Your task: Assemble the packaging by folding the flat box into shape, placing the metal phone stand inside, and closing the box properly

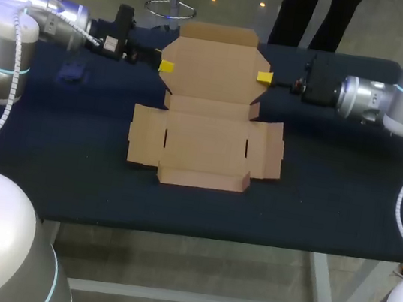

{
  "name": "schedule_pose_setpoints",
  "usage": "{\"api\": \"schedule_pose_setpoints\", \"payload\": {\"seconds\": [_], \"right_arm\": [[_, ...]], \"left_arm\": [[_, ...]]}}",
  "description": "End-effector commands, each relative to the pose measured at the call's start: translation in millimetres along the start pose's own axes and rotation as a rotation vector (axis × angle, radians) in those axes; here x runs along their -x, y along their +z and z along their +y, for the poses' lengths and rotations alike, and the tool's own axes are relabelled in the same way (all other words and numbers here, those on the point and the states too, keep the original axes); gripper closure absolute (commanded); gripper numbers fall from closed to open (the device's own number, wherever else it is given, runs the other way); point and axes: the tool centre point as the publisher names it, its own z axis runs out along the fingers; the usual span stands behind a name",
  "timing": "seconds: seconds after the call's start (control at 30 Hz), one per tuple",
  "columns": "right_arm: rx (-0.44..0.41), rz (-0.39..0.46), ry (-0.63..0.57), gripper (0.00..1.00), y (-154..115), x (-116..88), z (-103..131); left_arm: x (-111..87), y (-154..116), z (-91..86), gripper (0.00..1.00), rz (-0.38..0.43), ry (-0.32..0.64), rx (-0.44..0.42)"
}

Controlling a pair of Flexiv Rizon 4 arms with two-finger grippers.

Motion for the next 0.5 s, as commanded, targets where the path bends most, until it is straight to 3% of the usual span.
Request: {"api": "schedule_pose_setpoints", "payload": {"seconds": [0.03, 0.33, 0.5], "right_arm": [[-0.006, 0.017, -0.005, 1.0, 3, 5, 4], [0.002, 0.034, -0.015, 1.0, 4, 6, 9], [0.005, 0.043, -0.021, 1.0, 6, 5, 12]], "left_arm": [[7.7, 5, -1.9, 0.07, 0.05, 0.005, -0.001], [8.7, 15, -7.6, 0.15, 0.076, 0.046, -0.001], [10.8, 22, -9.8, 0.25, 0.096, 0.057, -0.007]]}}
